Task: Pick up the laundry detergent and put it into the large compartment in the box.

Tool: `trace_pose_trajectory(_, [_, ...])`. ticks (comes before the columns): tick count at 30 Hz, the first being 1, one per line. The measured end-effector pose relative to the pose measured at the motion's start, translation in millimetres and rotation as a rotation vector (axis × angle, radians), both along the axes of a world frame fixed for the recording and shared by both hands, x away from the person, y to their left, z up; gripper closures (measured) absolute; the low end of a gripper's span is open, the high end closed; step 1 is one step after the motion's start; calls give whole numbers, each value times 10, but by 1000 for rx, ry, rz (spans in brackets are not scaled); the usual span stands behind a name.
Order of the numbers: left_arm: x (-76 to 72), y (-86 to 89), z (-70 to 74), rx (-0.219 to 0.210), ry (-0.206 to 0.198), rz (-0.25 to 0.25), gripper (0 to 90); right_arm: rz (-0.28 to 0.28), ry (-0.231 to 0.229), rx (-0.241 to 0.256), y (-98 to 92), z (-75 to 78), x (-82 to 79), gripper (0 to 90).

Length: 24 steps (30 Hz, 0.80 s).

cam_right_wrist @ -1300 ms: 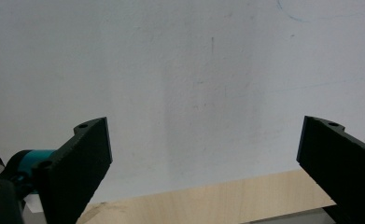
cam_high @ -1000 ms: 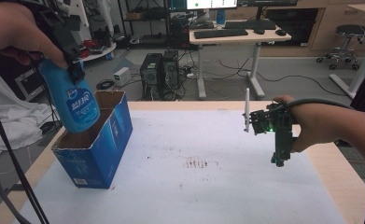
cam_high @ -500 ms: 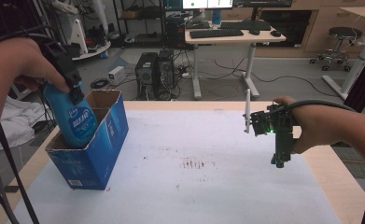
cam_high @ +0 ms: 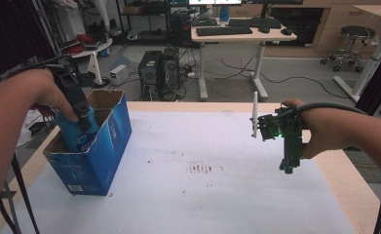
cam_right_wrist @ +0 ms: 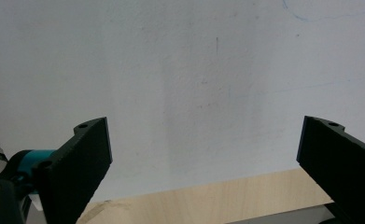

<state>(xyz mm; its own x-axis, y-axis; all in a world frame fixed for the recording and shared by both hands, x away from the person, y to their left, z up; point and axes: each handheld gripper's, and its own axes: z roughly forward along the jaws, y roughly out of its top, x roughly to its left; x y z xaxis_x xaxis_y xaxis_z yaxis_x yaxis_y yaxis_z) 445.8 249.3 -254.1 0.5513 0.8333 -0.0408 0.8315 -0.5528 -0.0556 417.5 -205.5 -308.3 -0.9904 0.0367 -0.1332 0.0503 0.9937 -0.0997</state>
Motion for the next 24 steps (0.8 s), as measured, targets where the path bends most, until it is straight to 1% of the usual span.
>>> trace_pose_trajectory(3, [-3, -17, -88, 4, 4, -34, 376, 1, 0, -2, 5, -9, 1, 22])
trace_pose_trajectory(8, [-4, -19, -217, -2, 12, -46, 375, 0, 1, -6, 22, -14, -1, 22])
trace_pose_trajectory(11, [-8, -22, -276, -4, 8, -59, 375, 0, 2, -5, 34, -25, -2, 22])
trace_pose_trajectory(12, [-7, -21, -293, -4, 6, -67, 375, 8, 2, -9, 38, -26, 4, 22])
trace_pose_trajectory(14, [-11, -20, -327, -1, 6, -78, 375, -1, 2, -9, 47, -30, -2, 22])
trace_pose_trajectory(19, [-23, -10, -402, -6, 11, -98, 375, 4, 3, -14, 61, -46, 6, 22])
trace_pose_trajectory(21, [-27, -14, -408, -19, -5, -97, 375, 8, 6, -14, 67, -55, 13, 22])
trace_pose_trajectory(23, [-27, -25, -412, -14, -3, -109, 375, 8, 7, -14, 75, -64, 15, 22])
trace_pose_trajectory(24, [-29, -36, -413, -11, -5, -107, 375, 10, 8, -16, 81, -67, 18, 22])
